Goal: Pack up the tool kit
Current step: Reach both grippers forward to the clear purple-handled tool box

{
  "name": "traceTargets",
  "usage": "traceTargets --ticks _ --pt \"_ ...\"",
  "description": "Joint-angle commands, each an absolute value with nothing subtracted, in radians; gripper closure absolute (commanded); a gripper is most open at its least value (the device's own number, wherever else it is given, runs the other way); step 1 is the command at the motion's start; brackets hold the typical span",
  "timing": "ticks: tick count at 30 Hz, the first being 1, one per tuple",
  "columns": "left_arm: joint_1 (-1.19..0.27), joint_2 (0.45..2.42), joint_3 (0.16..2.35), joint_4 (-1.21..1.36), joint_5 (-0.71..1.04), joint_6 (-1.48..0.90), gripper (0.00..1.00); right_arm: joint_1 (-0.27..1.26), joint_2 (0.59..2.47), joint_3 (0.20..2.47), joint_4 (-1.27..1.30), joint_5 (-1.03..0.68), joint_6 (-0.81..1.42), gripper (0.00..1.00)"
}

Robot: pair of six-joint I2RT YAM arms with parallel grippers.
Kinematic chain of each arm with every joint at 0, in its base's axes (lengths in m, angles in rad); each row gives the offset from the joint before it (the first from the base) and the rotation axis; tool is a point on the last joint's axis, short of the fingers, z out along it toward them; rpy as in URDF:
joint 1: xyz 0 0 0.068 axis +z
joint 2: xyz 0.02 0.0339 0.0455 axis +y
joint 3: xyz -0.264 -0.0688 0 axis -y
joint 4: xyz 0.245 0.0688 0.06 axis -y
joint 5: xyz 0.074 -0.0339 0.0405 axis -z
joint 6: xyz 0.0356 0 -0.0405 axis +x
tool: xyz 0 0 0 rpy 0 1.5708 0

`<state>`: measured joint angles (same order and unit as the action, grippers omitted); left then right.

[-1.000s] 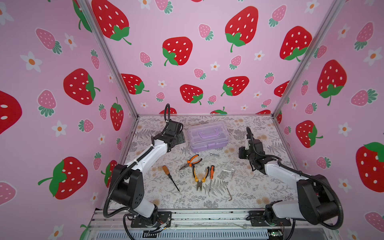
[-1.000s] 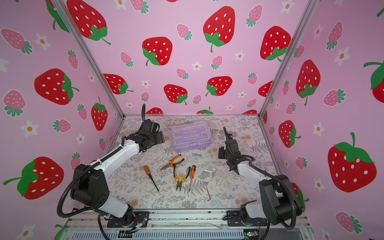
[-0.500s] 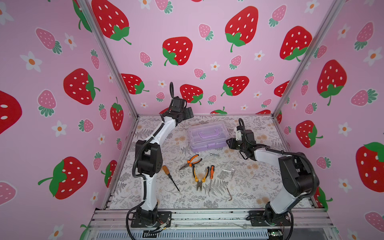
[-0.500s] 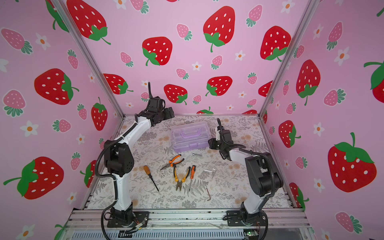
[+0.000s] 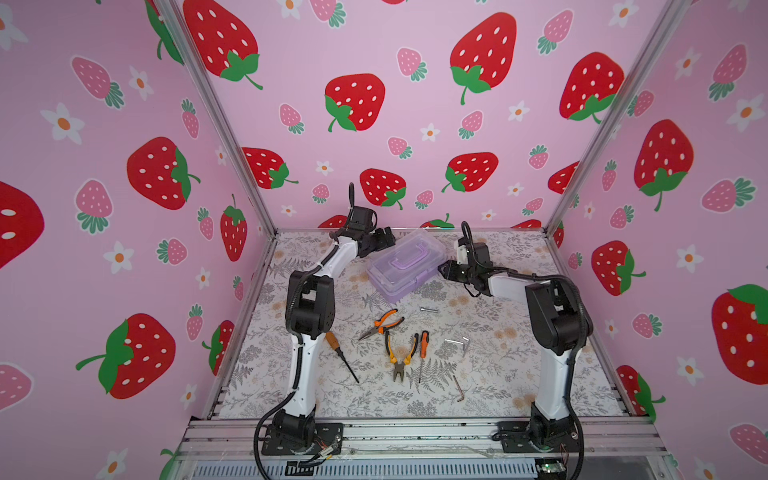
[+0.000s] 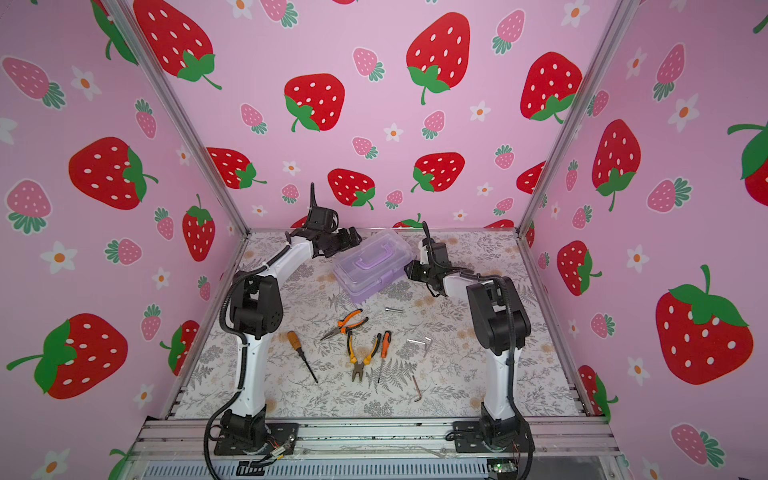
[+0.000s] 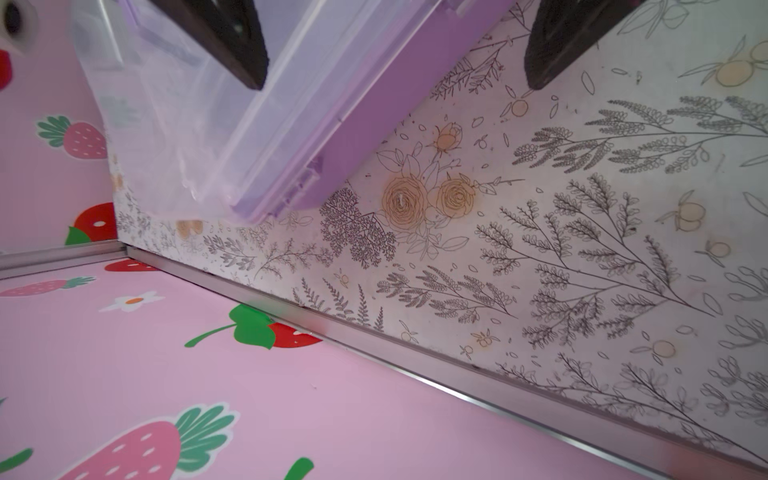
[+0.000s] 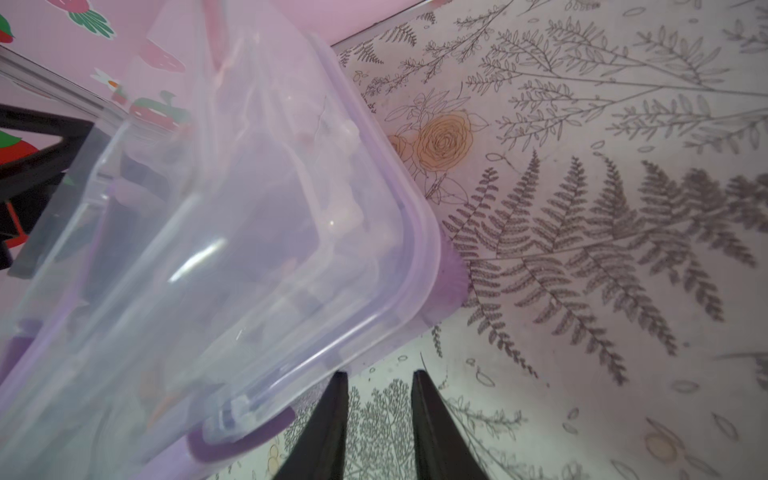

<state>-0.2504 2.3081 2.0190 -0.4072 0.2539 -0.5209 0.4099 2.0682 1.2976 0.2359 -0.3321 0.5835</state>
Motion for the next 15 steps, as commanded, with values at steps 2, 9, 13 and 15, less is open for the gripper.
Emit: traceTargets --ticks 2,9,13,15 --pt "-0.27 2.222 1.926 -0.37 0.371 -0.547 0.01 0.413 2.118 1.397 0.224 -0.36 0.608 0.66" --pt "-0.334 2.09 1.755 -0.325 0.376 -0.565 0.01 0.413 2.149 1.449 0.225 -0.393 0.633 0.62" --pt "-0.375 2.065 1.757 -0.401 0.311 -0.537 0.01 0.413 2.15 1.464 0.222 -0.399 0.632 0.59" --pt "-0.388 2.076 1.785 -0.464 0.267 -0.518 0.01 0.413 2.149 1.47 0.219 -0.408 0.626 0.58"
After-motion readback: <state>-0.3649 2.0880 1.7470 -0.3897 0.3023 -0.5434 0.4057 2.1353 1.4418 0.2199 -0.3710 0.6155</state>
